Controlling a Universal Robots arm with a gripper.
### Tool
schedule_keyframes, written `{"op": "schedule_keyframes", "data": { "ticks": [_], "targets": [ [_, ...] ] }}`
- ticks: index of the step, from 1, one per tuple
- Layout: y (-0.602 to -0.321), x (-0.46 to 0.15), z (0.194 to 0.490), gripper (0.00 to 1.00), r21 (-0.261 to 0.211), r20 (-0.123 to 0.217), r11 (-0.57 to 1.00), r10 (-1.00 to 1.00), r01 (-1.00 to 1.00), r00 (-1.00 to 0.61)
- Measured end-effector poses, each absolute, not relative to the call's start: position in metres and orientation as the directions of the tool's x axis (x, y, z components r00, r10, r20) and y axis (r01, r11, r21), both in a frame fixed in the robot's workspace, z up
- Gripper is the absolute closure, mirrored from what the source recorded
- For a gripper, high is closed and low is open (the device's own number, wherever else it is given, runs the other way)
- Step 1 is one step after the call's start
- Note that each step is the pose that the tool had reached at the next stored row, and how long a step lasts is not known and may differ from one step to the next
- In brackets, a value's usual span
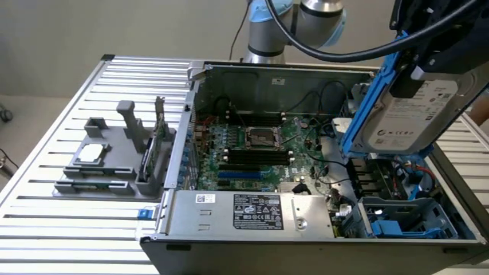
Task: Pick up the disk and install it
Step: 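Pick up the disk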
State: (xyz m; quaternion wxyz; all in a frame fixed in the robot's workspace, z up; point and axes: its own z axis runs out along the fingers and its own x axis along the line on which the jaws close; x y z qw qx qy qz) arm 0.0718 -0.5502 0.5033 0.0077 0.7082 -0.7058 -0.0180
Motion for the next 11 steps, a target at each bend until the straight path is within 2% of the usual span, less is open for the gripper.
{"op": "schedule_keyframes", "data": {
  "ticks": [11],
  "targets": [
    [-0.579, 0.098, 0.503, 0.67, 0.037, -0.015, -0.004, -1.000, -0.999, 0.003]
  ]
}}
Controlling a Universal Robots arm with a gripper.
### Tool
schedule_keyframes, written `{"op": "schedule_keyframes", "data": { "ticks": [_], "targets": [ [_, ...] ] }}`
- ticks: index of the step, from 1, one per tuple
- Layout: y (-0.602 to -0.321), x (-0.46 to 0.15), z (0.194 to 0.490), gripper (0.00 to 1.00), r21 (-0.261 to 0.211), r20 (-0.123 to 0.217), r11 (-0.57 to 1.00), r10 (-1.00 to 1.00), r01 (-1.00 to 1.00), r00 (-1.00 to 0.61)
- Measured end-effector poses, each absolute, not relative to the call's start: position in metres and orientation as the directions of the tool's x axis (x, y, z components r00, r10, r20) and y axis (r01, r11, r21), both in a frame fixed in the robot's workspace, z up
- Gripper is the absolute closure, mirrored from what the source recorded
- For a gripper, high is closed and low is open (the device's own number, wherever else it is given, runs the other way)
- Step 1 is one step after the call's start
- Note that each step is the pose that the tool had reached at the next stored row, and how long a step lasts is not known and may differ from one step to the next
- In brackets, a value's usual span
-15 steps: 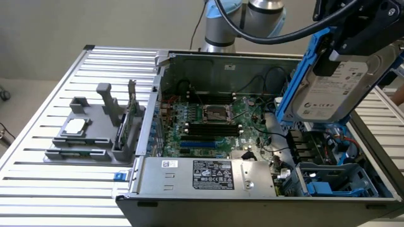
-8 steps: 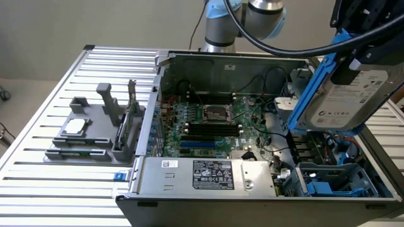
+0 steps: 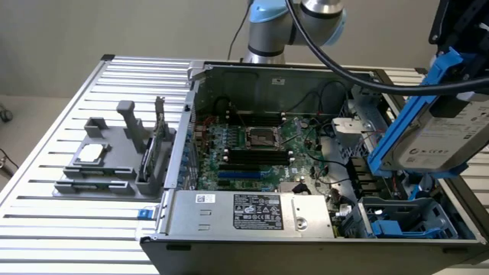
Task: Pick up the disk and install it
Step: 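Pick up the disk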
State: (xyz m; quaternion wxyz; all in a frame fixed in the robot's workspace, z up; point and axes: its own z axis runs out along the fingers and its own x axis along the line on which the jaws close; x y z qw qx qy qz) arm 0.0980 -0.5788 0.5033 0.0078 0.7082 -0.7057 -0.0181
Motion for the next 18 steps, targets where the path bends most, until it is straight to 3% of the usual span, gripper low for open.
{"op": "schedule_keyframes", "data": {
  "ticks": [7, 18],
  "targets": [
    [-0.602, 0.107, 0.496, 0.67, 0.037, -0.017, -0.004, -1.000, -0.999, 0.003],
    [-0.605, 0.110, 0.476, 0.67, 0.037, -0.018, -0.003, -1.000, -0.999, 0.002]
  ]
}}
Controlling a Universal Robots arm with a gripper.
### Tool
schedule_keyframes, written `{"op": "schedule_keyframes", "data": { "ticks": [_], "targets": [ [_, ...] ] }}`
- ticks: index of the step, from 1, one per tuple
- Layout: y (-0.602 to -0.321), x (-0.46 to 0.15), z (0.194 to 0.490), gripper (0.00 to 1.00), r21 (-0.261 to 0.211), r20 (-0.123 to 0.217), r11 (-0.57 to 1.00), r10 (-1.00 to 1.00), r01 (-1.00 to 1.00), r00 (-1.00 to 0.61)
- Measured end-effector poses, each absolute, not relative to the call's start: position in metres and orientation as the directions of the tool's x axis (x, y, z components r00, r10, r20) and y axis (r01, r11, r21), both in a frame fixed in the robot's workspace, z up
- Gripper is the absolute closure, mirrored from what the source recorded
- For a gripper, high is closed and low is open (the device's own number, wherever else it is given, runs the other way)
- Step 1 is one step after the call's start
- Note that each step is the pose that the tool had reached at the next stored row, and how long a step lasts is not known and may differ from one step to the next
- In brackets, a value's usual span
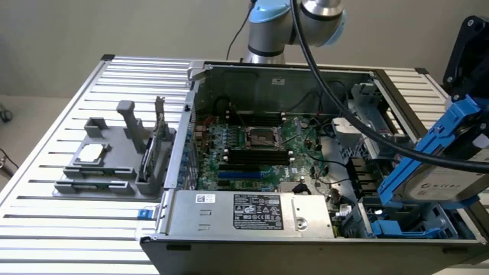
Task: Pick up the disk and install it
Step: 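Pick up the disk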
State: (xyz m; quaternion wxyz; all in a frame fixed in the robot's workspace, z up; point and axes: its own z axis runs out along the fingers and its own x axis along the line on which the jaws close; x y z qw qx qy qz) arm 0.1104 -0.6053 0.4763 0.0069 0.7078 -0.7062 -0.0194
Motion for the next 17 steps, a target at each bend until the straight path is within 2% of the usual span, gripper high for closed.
{"op": "schedule_keyframes", "data": {
  "ticks": [17],
  "targets": [
    [-0.605, 0.115, 0.453, 0.67, 0.045, -0.024, -0.004, -1.000, -0.999, 0.003]
  ]
}}
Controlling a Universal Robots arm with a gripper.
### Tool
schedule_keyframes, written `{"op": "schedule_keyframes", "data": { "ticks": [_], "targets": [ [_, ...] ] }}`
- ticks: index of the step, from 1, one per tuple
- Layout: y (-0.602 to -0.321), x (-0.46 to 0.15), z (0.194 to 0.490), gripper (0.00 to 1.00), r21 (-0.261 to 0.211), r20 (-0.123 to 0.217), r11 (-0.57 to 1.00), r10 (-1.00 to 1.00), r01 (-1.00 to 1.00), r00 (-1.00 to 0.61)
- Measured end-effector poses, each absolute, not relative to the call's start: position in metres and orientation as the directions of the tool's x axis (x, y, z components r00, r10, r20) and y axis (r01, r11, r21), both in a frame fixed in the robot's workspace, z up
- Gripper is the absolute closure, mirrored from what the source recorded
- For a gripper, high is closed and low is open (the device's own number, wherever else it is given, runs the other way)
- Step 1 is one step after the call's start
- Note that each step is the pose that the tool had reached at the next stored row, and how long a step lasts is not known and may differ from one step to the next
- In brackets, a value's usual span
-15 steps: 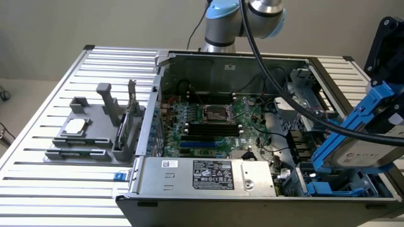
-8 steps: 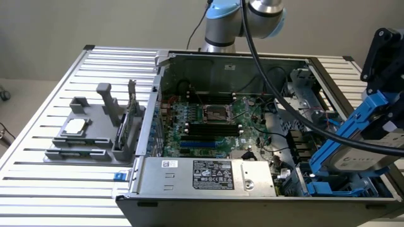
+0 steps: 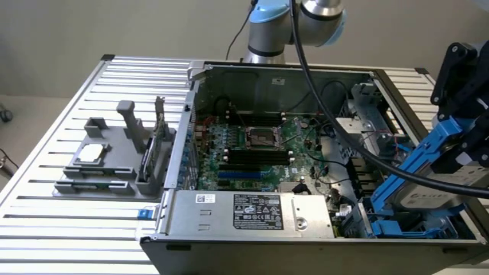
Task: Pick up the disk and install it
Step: 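Pick up the disk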
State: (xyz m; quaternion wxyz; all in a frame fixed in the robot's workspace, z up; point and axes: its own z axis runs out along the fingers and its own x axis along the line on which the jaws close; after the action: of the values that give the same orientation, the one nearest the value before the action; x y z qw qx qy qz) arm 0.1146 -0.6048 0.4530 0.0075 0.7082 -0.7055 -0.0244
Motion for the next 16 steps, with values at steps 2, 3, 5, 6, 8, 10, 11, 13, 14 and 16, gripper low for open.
{"op": "schedule_keyframes", "data": {
  "ticks": [2, 3, 5, 6, 8, 10, 11, 13, 14, 16],
  "targets": [
    [-0.6047, 0.1146, 0.4521, 0.67, 0.045, -0.028, -0.005, -1.000, -0.999, 0.004],
    [-0.6047, 0.1146, 0.4518, 0.67, 0.045, -0.028, -0.005, -1.000, -0.999, 0.004],
    [-0.6047, 0.1146, 0.4518, 0.67, 0.045, -0.028, -0.006, -1.000, -0.999, 0.004],
    [-0.6047, 0.1146, 0.4517, 0.67, 0.045, -0.028, -0.006, -1.000, -0.999, 0.004],
    [-0.6047, 0.1146, 0.4503, 0.67, 0.044, -0.029, -0.006, -1.000, -0.999, 0.004],
    [-0.6046, 0.1147, 0.4475, 0.67, 0.039, -0.029, -0.006, -1.000, -0.999, 0.005],
    [-0.6046, 0.1146, 0.4461, 0.67, 0.037, -0.029, -0.006, -1.000, -0.999, 0.005],
    [-0.6045, 0.1144, 0.4442, 0.67, 0.035, -0.029, -0.006, -1.000, -0.999, 0.005],
    [-0.6043, 0.1144, 0.4440, 0.67, 0.035, -0.029, -0.006, -1.000, -0.999, 0.005],
    [-0.6035, 0.1143, 0.4437, 0.67, 0.035, -0.029, -0.006, -1.000, -0.999, 0.005]
  ]
}}
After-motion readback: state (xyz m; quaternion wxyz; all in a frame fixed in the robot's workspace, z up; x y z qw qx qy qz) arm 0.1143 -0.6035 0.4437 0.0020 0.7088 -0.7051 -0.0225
